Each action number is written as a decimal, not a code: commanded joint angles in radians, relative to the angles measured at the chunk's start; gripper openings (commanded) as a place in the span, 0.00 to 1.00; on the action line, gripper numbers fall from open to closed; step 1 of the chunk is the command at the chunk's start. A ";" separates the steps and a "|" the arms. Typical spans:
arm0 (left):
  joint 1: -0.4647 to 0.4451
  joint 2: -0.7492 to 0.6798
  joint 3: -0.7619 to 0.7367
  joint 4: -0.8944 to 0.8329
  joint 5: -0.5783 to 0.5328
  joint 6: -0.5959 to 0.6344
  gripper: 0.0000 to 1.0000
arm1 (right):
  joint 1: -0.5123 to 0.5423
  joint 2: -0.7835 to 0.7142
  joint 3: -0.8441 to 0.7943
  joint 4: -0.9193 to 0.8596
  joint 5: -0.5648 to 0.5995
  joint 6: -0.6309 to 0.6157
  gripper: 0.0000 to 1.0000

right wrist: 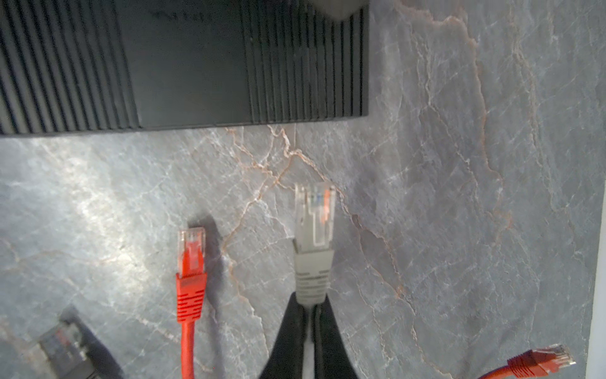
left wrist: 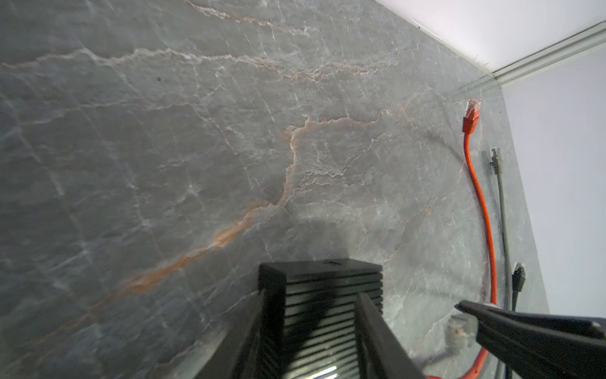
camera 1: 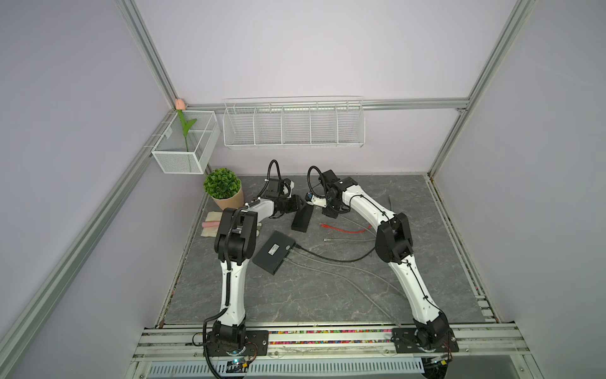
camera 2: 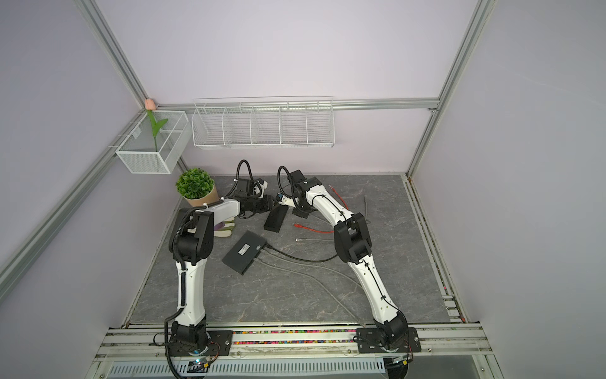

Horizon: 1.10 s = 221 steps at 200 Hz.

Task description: Insert the plug into the switch port

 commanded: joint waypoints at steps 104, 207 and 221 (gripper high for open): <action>-0.036 0.019 0.029 0.002 0.077 0.028 0.39 | 0.009 -0.001 -0.114 0.026 0.021 0.023 0.06; -0.049 0.004 0.011 0.012 0.079 0.029 0.43 | 0.005 -0.012 -0.110 0.079 0.088 0.073 0.07; -0.050 0.000 0.006 0.016 0.080 0.029 0.43 | 0.003 -0.015 -0.110 0.081 0.093 0.078 0.07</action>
